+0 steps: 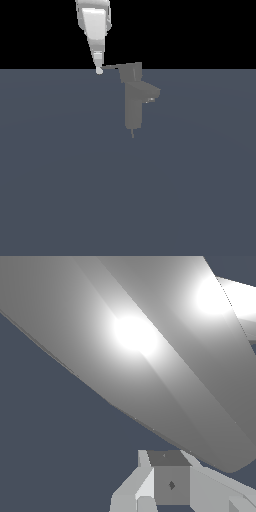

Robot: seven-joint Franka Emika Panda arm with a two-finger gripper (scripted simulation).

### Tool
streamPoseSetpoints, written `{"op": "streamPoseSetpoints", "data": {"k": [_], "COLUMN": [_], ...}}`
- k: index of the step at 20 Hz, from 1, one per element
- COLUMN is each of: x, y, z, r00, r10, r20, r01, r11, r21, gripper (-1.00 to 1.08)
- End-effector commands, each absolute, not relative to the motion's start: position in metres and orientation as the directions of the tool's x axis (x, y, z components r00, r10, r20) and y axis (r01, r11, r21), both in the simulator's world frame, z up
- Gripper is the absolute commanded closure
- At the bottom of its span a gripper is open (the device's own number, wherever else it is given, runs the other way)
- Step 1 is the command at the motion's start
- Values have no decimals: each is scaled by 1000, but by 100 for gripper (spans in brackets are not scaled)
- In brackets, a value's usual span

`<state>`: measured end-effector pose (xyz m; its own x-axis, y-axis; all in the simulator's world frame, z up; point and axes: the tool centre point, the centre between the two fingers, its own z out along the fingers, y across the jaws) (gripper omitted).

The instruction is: Turn on the faucet by rotating a designated handle.

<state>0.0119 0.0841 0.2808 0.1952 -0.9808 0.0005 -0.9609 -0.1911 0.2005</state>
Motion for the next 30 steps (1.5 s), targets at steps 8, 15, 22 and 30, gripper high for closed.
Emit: {"op": "streamPoseSetpoints", "data": {"k": [8,15,22,30], "x": [-9,-25,-34,-27], "y": [49,28,21,-31], "z": [289,295,293,296], "r00": [184,184,198,191], "r10": [-983,-983,-980,-982], "r20": [2,1,0,0], "r01": [-963,-964,-959,-961], "r11": [-180,-180,-193,-187], "r21": [199,197,206,201], "gripper": [108,108,108,108]}}
